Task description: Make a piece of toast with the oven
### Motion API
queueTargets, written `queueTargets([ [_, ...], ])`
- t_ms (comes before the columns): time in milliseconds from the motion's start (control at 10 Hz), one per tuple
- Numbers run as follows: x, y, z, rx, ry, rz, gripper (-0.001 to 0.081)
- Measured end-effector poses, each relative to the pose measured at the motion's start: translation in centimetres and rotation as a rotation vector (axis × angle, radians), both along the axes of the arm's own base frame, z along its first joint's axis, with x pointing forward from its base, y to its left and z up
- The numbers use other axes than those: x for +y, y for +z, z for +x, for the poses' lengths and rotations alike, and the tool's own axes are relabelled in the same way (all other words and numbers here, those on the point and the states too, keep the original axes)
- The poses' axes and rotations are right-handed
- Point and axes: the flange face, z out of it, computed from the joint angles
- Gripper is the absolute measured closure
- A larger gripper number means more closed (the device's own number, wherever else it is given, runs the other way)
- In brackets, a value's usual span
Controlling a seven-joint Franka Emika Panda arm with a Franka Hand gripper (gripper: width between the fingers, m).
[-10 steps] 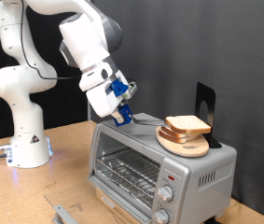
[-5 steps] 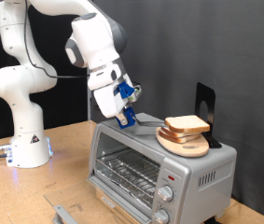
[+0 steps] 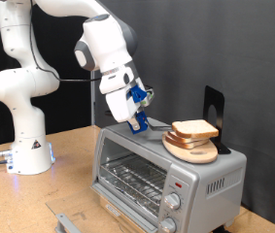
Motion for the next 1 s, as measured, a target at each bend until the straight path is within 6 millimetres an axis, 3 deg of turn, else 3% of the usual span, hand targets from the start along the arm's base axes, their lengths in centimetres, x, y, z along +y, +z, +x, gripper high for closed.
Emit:
queueTargets([
  [1000,2.2,0.4,2.1,0.012,-0.027,0.001,0.0446],
])
